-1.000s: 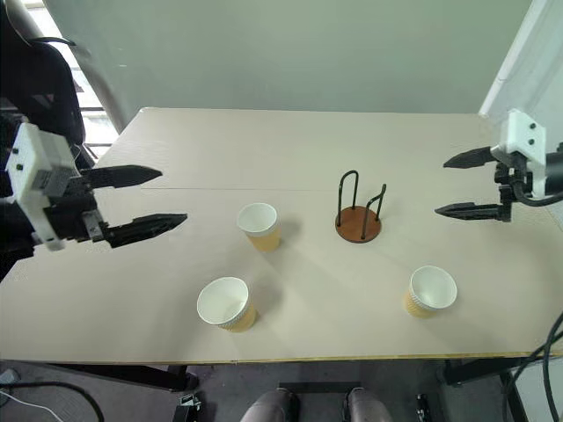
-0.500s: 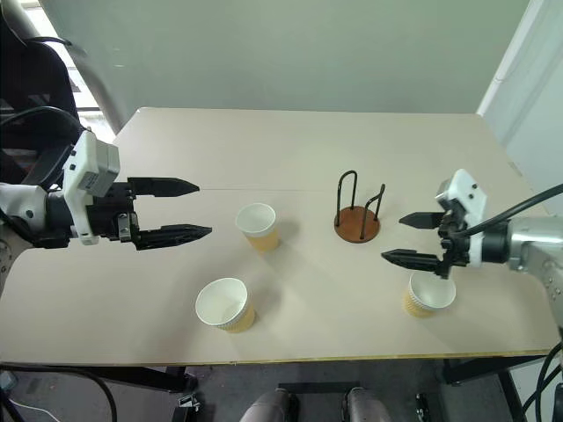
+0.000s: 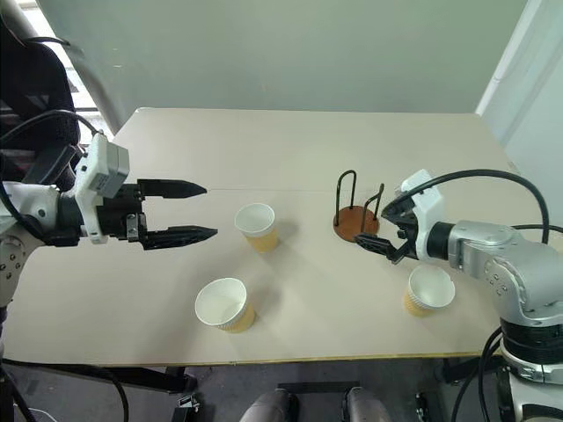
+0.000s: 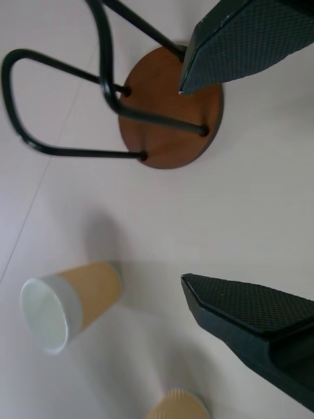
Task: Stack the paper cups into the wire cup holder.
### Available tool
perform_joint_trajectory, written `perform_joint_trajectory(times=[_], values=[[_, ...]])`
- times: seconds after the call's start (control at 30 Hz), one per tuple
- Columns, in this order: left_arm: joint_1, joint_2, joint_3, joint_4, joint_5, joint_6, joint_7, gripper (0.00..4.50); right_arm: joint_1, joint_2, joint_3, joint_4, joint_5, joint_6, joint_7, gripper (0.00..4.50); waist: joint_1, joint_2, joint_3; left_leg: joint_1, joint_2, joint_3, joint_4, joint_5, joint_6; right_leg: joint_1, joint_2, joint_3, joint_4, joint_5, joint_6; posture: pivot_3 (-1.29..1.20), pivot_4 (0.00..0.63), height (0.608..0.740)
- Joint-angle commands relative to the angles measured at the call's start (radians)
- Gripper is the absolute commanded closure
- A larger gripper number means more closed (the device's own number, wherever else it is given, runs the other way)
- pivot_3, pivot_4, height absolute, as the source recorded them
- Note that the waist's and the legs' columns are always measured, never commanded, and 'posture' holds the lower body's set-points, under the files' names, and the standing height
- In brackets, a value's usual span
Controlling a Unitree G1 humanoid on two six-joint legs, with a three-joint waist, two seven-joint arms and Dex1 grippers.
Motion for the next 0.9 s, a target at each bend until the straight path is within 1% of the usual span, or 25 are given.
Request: perform_joint_trajectory(times=[0.03,0.23,0.4,0.47,0.73,0.83,0.9], values=[[0.019,0.029,0.064,-0.04,0.01,0.001,0.022,0.0,-0.029,0.034,0.032,0.039,-0.042,-0.044,-0.043,0.02,0.0,0.0,0.0,0.0,0.0,0.0,0.0,0.0,0.0,0.0,0.0,0.0,0.0,0.0,0.0,0.0,0.15,0.74],[0.061,0.038,0.105,-0.065,0.009,0.01,0.044,0.0,-0.048,0.068,0.078,0.11,-0.095,-0.112,-0.059,0.02,0.001,0.0,0.0,0.0,0.0,0.0,0.0,0.0,0.0,-0.001,0.0,0.0,0.001,0.0,0.0,0.0,0.15,0.74],[0.108,0.045,0.156,-0.105,0.001,0.031,0.06,0.0,-0.079,0.123,0.115,0.18,-0.159,-0.211,-0.08,0.02,0.0,-0.001,0.0,0.0,0.0,0.0,0.0,0.0,0.0,-0.001,0.0,0.0,0.0,0.0,-0.001,0.0,0.15,0.74],[0.124,0.047,0.174,-0.118,-0.002,0.039,0.064,0.0,-0.099,0.16,0.108,0.201,-0.171,-0.235,-0.101,0.02,0.0,-0.001,0.0,0.0,0.0,0.0,0.0,0.0,0.0,-0.001,0.0,0.0,0.001,0.001,-0.001,0.0,0.15,0.74],[0.172,0.058,0.225,-0.147,-0.01,0.056,0.077,0.0,-0.136,0.211,0.12,0.241,-0.197,-0.266,-0.102,0.02,0.001,-0.001,0.0,-0.001,0.0,0.0,-0.001,-0.001,-0.001,-0.003,0.0,-0.001,0.001,0.001,-0.002,0.0,0.15,0.74],[0.177,0.058,0.231,-0.154,-0.011,0.059,0.081,0.0,-0.145,0.224,0.122,0.253,-0.204,-0.271,-0.102,0.6,0.001,-0.001,-0.001,-0.001,0.0,0.0,0.0,-0.001,-0.001,-0.004,0.0,0.0,0.001,0.001,-0.003,0.0,0.15,0.74],[0.181,0.057,0.234,-0.158,-0.011,0.061,0.082,0.0,-0.147,0.226,0.127,0.254,-0.209,-0.272,-0.097,1.22,0.001,-0.001,0.0,-0.001,0.0,0.0,0.0,-0.001,-0.001,-0.004,0.0,0.0,0.001,0.002,-0.003,0.0,0.15,0.74]])
